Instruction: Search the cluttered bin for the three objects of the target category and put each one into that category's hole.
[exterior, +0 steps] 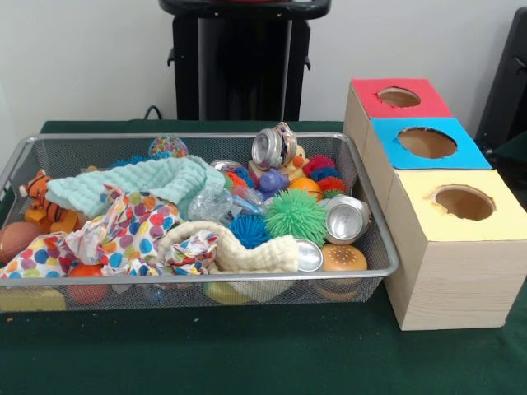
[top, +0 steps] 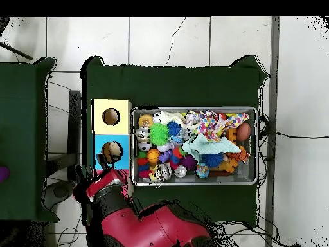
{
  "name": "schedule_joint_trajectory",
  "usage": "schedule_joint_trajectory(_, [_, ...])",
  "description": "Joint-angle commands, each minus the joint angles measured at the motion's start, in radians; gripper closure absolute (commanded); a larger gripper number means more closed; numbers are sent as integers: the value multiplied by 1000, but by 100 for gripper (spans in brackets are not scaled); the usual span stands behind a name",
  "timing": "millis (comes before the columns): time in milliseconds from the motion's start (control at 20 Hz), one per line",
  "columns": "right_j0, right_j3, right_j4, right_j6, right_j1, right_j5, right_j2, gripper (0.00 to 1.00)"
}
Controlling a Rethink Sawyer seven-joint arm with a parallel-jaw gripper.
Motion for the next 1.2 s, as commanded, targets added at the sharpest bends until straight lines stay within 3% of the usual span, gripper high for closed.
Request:
schedule_joint_trajectory(50, [-40, 51, -15, 222, 44, 55, 69, 0])
schedule_joint_trajectory(700, [-32, 41, -18, 197, 66, 65, 42, 0])
schedule_joint_trajectory(1200, [-85, 12, -89, 139, 171, 75, 35, 0])
